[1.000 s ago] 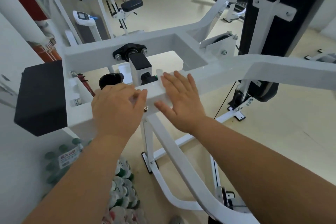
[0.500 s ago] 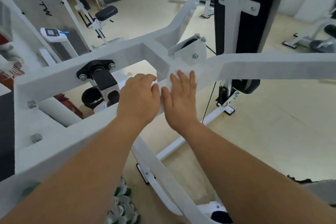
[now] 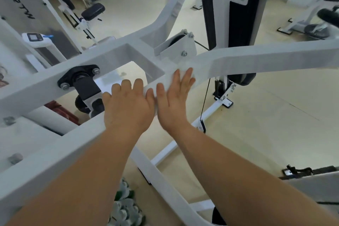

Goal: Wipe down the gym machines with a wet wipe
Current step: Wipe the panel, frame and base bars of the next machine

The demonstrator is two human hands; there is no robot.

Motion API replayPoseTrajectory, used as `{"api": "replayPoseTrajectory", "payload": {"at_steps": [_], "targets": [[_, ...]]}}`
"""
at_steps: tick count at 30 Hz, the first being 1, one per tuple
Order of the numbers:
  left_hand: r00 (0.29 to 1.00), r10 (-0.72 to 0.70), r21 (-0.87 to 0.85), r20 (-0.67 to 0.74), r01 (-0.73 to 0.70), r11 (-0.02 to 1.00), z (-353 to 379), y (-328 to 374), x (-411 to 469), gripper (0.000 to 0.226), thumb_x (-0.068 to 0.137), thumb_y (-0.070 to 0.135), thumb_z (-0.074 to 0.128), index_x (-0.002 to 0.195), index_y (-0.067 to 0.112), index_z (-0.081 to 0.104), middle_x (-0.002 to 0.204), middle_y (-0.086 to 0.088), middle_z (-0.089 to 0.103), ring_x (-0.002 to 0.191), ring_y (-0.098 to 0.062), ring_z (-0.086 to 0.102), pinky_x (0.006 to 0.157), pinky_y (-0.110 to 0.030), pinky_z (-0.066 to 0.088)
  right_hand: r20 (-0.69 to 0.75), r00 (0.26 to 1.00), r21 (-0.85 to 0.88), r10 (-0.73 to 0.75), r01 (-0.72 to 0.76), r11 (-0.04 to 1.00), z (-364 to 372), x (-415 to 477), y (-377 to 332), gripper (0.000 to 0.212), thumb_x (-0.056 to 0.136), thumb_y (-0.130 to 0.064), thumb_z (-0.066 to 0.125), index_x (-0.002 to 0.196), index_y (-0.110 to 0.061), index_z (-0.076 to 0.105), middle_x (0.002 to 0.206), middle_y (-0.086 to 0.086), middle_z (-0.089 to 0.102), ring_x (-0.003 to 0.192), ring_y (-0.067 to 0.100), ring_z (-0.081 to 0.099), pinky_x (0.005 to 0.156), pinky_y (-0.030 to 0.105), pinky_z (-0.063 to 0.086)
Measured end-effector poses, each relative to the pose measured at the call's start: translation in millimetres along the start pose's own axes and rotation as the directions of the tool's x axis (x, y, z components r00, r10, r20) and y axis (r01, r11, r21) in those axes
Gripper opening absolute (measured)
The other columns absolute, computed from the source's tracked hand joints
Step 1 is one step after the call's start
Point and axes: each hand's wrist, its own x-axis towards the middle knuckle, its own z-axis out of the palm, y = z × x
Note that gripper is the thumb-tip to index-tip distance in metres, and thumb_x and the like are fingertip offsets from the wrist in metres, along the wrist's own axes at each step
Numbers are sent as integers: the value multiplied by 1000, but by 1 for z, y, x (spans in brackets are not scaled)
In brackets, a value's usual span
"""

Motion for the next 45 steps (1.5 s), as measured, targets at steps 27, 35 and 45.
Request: {"api": "replayPoseTrajectory", "payload": {"at_steps": [27,35,45], "targets": [[999,-1,40,44,-1,999,-2,3,1,48,102,47,18,121,20,52,114,-5,57,104,-31,49,90,-48,37,223,965,-657,-140,254,710,-73,64,12,99,89,-75,4,160,-9,21,170,10,13,157,26,-4,125,47,-12],[998,-15,53,54,12,999,-1,4,0,48,101,47,16,120,19,50,113,-6,56,104,-32,50,90,-49,37,271,953,-705,-136,293,646,-109,93,25,98,88,-74,-3,159,-15,29,168,7,23,157,24,8,125,44,-8],[999,-28,25,32,27,999,0,2,1,47,102,48,18,118,20,52,113,-5,57,105,-32,49,92,-50,35,506,821,-578,-264,550,602,-74,40,0,86,93,-71,11,160,-19,28,168,1,24,157,20,10,127,42,-5]]}}
